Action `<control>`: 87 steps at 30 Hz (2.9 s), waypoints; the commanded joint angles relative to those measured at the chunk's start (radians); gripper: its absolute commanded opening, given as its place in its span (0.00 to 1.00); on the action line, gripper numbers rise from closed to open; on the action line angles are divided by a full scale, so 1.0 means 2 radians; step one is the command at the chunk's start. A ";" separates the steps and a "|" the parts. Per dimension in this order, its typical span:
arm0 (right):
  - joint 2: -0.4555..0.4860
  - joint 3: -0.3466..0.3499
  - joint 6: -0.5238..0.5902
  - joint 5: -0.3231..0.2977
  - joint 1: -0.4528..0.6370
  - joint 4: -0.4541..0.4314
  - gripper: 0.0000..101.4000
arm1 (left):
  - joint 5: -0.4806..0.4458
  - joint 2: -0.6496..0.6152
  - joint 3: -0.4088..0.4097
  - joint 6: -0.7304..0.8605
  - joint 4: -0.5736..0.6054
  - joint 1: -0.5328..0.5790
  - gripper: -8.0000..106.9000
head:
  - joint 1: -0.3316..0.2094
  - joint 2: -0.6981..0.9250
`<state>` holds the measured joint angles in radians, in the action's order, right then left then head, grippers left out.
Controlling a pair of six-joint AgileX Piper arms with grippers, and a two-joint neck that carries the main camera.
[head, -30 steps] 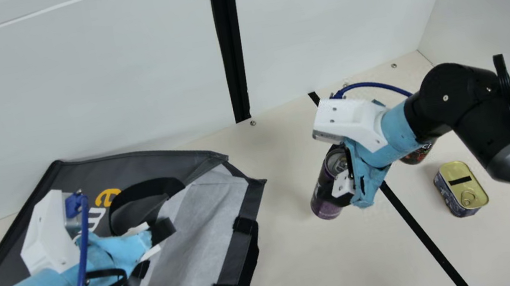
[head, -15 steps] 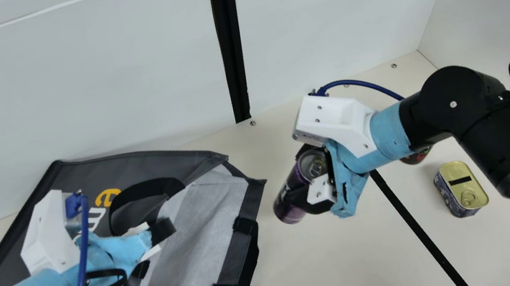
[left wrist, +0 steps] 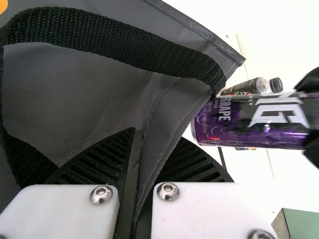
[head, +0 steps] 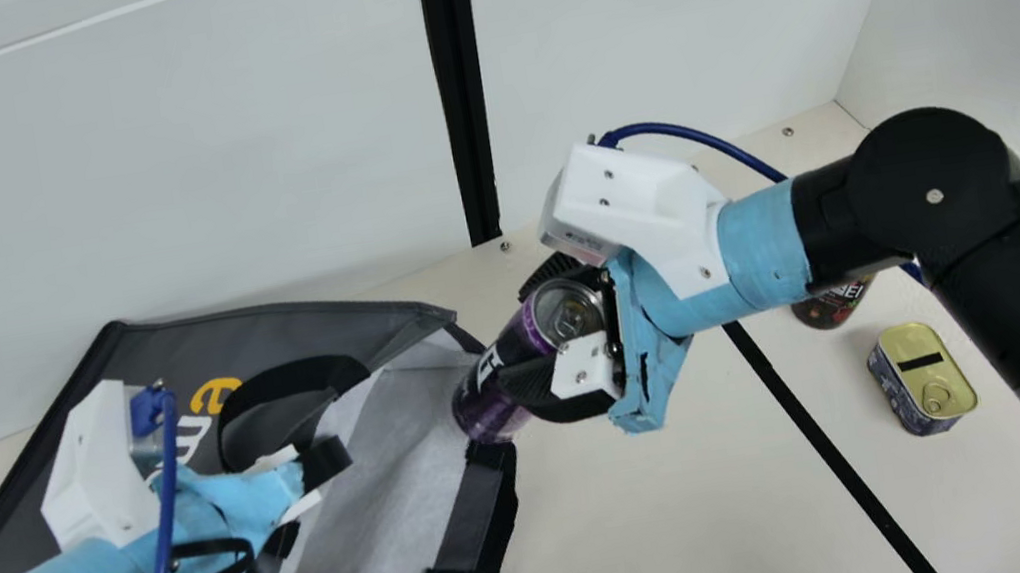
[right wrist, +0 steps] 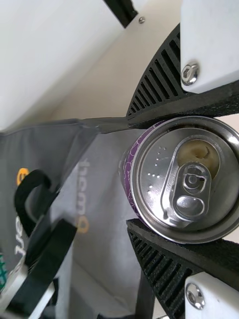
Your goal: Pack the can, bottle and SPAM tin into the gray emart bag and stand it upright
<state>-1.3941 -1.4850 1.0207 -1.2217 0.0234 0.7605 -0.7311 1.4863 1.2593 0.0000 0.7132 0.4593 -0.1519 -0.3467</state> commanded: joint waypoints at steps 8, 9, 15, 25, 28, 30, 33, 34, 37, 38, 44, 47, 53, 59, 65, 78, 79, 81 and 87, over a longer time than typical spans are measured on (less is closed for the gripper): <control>0.005 -0.004 -0.001 0.001 -0.005 0.019 0.00 | 0.000 0.000 0.000 0.000 0.000 0.000 0.00 | -0.011 -0.001; 0.005 -0.004 -0.002 0.001 -0.006 0.021 0.00 | 0.000 0.000 0.000 0.000 0.000 0.000 0.00 | -0.011 -0.001; 0.007 0.002 -0.001 0.001 -0.008 0.030 0.00 | 0.000 0.000 0.000 0.000 0.000 0.000 0.00 | -0.011 -0.001; 0.003 0.009 0.007 0.001 -0.009 0.036 0.00 | 0.000 0.000 0.000 0.000 0.000 0.000 0.00 | -0.011 -0.001; 0.000 0.010 0.011 0.001 -0.009 0.036 0.00 | 0.000 0.000 0.000 0.000 0.000 0.000 0.00 | -0.011 -0.001; -0.002 0.011 0.012 0.001 -0.008 0.036 0.00 | 0.000 0.000 0.000 0.000 0.000 0.000 0.00 | -0.011 -0.001; -0.006 0.012 0.013 0.001 -0.008 0.037 0.00 | 0.000 0.000 0.000 0.000 0.000 0.000 0.00 | -0.011 -0.001; -0.007 0.011 0.013 0.001 -0.008 0.037 0.00 | 0.000 0.000 0.000 0.000 0.000 0.000 0.00 | -0.011 -0.001; -0.012 0.010 0.013 0.001 -0.008 0.039 0.00 | 0.000 0.000 0.000 0.000 0.000 0.000 0.00 | -0.011 -0.001; -0.014 0.009 0.013 0.001 -0.008 0.040 0.00 | 0.000 0.000 0.000 0.000 0.000 0.000 0.00 | -0.011 -0.001; -0.026 0.004 0.011 0.001 -0.010 0.045 0.00 | 0.000 0.000 0.000 0.000 0.000 0.000 0.00 | -0.011 -0.001; -0.031 0.001 0.009 0.001 -0.013 0.048 0.00 | 0.000 0.000 0.000 0.000 0.000 0.000 0.00 | -0.011 -0.001; -0.042 -0.007 0.004 0.001 -0.018 0.050 0.00 | 0.000 0.000 0.000 0.000 0.000 0.000 0.00 | -0.011 -0.001; -0.050 -0.006 0.001 0.009 -0.027 0.052 0.00 | 0.000 0.000 0.000 0.000 0.000 0.000 0.00 | -0.011 -0.001; -0.055 0.011 -0.001 0.032 -0.046 0.052 0.00 | 0.000 0.000 0.000 0.000 0.000 0.000 0.00 | -0.011 -0.001; -0.067 0.045 -0.001 0.079 -0.079 0.060 0.00 | 0.000 0.000 0.000 0.000 0.000 0.000 0.00 | -0.011 -0.001; -0.069 0.047 0.000 0.083 -0.081 0.061 0.00 | 0.000 0.000 0.000 0.000 0.000 0.000 0.00 | -0.011 -0.001; -0.072 0.051 0.001 0.091 -0.085 0.065 0.00 | 0.000 0.000 0.000 0.000 0.000 0.000 0.00 | -0.011 -0.001; -0.085 0.062 0.005 0.113 -0.096 0.075 0.00 | 0.000 0.000 0.000 0.000 0.000 0.000 0.00 | -0.011 -0.001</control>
<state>-1.5624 -1.3641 1.0286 -1.0059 -0.1666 0.9103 -0.7311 1.4863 1.2593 0.0000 0.7132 0.4593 -0.1519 -0.3467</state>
